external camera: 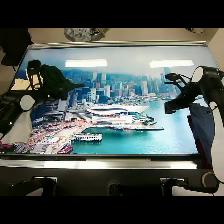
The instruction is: Fold the shirts.
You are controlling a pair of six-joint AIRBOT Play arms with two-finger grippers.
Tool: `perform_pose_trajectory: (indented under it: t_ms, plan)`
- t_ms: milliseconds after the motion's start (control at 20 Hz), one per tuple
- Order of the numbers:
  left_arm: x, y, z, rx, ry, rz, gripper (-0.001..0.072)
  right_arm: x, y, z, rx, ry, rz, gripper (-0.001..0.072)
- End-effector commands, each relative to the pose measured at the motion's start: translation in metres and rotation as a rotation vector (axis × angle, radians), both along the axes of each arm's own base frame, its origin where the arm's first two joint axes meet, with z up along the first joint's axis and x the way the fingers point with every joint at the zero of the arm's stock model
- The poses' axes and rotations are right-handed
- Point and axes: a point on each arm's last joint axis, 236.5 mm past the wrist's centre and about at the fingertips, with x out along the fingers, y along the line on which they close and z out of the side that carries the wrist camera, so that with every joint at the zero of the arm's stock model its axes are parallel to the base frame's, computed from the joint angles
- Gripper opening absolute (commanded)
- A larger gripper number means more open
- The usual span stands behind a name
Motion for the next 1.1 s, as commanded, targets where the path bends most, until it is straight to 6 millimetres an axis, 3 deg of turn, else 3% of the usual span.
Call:
perform_pose_trajectory:
  t_ms: [0,200,350,450,550,600,750,850,1050]
  plan:
    - [0.064,0.028,0.022,-0.109,-0.134,0.146,0.0677,0.010,-0.001,0.001,-0.004,-0.044,-0.002,0.0713]
    - [0.130,0.095,-0.017,-0.398,0.085,0.448,0.0685,0.023,-0.002,0.002,-0.008,-0.100,-0.009,0.0691]
    - [0.146,0.129,-0.062,-0.672,0.268,0.640,0.0720,0.025,-0.001,0.002,-0.004,-0.107,-0.031,0.0691]
    - [0.153,0.146,-0.081,-0.733,0.272,0.725,0.0720,0.027,0.000,0.003,0.002,-0.114,-0.037,0.0691]
    - [0.171,0.166,-0.081,-0.709,0.160,0.769,0.0720,0.027,0.000,0.003,0.002,-0.114,-0.037,0.0691]
    - [0.186,0.175,-0.072,-0.662,0.061,0.752,0.0720,0.027,0.000,0.003,0.002,-0.114,-0.037,0.0691]
    - [0.217,0.183,-0.040,-0.307,-0.181,0.524,0.0720,0.027,0.000,0.003,0.002,-0.114,-0.037,0.0690]
    - [0.217,0.185,-0.050,-0.092,-0.169,0.427,0.0720,0.027,0.000,0.003,0.002,-0.114,-0.037,0.0675]
    - [0.217,0.187,-0.092,-0.060,-0.099,0.414,0.0720,0.028,0.006,0.003,0.027,-0.115,-0.039,0.0675]
